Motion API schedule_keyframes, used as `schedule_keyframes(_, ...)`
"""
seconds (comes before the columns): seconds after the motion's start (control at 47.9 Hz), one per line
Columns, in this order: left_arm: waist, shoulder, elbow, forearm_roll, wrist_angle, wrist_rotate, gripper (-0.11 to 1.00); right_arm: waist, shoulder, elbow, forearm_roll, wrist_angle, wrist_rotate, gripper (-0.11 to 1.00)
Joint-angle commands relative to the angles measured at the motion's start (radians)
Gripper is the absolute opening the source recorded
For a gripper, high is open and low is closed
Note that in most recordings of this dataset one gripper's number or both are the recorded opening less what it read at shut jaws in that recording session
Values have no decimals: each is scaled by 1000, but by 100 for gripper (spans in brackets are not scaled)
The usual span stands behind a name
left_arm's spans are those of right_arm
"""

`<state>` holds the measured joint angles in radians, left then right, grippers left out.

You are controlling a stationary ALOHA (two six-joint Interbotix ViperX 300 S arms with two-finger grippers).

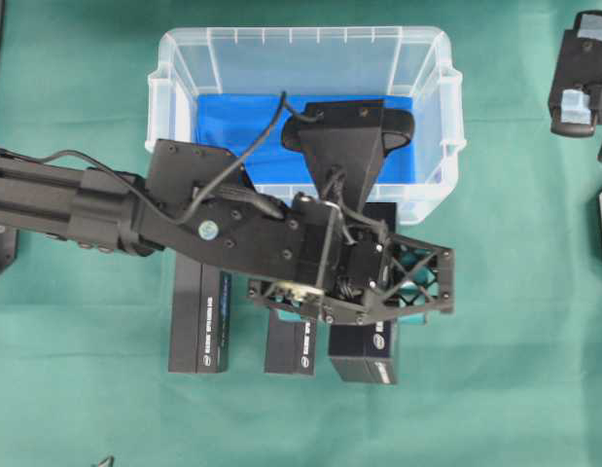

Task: Take the box out of the case with the left arm.
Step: 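Carry the box forward and lower it right of the other boxes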

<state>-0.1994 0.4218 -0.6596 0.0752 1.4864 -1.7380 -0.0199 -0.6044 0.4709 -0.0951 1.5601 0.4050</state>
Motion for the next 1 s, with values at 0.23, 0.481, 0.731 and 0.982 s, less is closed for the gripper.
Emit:
schedule_keyframes(0.23,-12,-48,107,41,-126,-34,60,-2,-5,-9,2,-5,2,1)
schedule_keyframes(0.481,-18,9,164,41,-241,-35,60,0,-5,-8,2,-5,0,1)
schedule_keyframes(0.731,-28,66,184,57,-276,-35,60,0,-5,-5,2,-5,2,1)
schedule_keyframes(0.982,-32,80,230,57,-325,-35,60,0,-5,-2,2,-5,3,1)
